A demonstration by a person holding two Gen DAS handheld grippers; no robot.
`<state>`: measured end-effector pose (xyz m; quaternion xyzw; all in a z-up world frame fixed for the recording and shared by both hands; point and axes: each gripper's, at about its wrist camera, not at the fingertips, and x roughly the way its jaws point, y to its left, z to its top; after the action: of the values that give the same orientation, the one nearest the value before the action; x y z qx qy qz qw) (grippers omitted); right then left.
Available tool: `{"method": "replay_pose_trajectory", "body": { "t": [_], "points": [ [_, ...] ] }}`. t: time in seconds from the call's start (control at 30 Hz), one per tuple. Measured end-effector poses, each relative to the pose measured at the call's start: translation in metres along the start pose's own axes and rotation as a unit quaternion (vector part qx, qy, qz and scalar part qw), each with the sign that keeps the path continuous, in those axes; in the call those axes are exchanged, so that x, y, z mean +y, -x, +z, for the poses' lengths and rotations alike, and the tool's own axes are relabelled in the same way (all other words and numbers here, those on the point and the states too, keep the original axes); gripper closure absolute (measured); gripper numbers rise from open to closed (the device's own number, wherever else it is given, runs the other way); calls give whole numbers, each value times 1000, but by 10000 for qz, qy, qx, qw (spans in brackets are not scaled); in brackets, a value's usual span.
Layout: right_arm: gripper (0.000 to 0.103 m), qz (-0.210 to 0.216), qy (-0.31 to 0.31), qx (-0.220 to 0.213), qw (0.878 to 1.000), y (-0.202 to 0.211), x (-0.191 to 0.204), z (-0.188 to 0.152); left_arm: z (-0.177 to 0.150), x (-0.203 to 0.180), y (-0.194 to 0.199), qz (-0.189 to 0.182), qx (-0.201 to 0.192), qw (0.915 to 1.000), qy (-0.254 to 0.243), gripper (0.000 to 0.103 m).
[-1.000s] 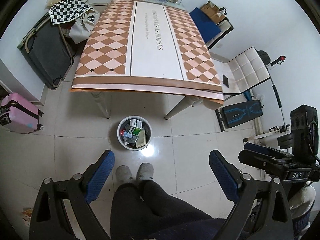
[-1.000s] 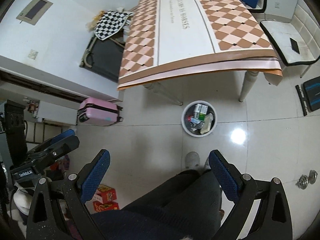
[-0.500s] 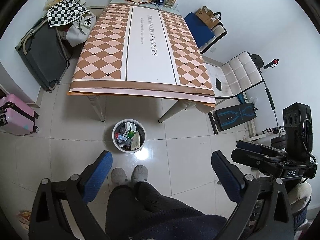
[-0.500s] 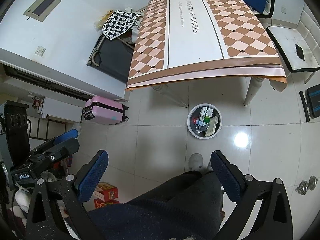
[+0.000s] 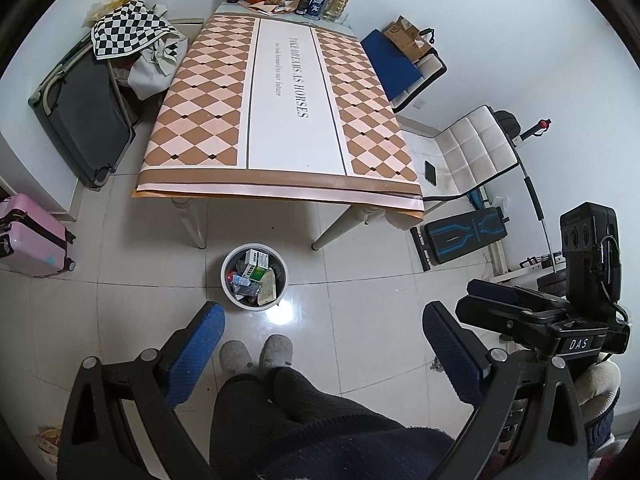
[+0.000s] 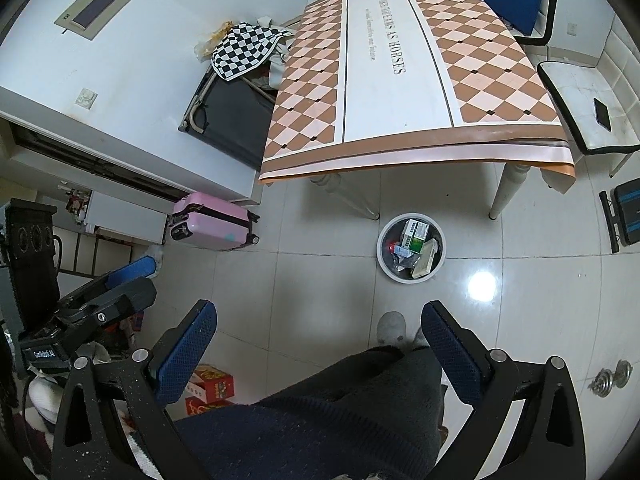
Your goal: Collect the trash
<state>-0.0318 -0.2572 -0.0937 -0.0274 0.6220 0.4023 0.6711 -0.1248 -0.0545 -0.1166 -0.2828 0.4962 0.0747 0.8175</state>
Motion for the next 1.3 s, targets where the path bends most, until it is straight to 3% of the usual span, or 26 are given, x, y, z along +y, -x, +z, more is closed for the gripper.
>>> {"method": "replay_pose_trajectory", "body": {
  "t": [1.3],
  "points": [
    [0, 33, 149, 109, 9998, 11, 6, 1, 1, -2, 2, -104, -5, 9999, -15, 2]
  ]
}}
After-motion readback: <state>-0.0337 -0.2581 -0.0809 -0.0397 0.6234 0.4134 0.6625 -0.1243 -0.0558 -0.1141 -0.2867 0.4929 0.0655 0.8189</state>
